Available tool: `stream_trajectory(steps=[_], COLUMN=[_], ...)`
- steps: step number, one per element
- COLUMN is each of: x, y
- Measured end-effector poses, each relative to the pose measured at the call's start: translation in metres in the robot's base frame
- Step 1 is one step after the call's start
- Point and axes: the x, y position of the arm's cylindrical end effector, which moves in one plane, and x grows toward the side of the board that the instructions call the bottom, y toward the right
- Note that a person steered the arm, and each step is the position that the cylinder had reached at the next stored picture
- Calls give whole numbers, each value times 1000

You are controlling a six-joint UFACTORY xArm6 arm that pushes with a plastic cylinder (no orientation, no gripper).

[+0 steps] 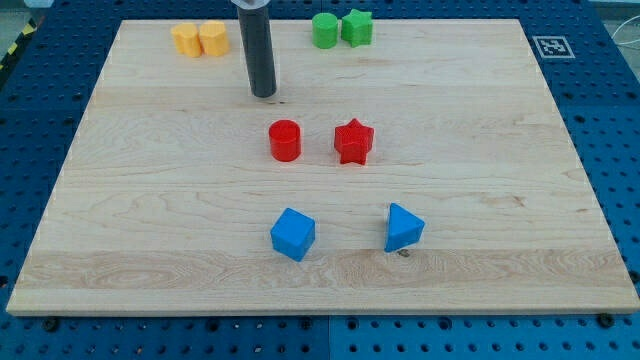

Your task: Slide the red star slightly down

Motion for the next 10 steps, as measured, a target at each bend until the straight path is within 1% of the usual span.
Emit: stream_trajectory(steps=[10], x=[0], y=[9])
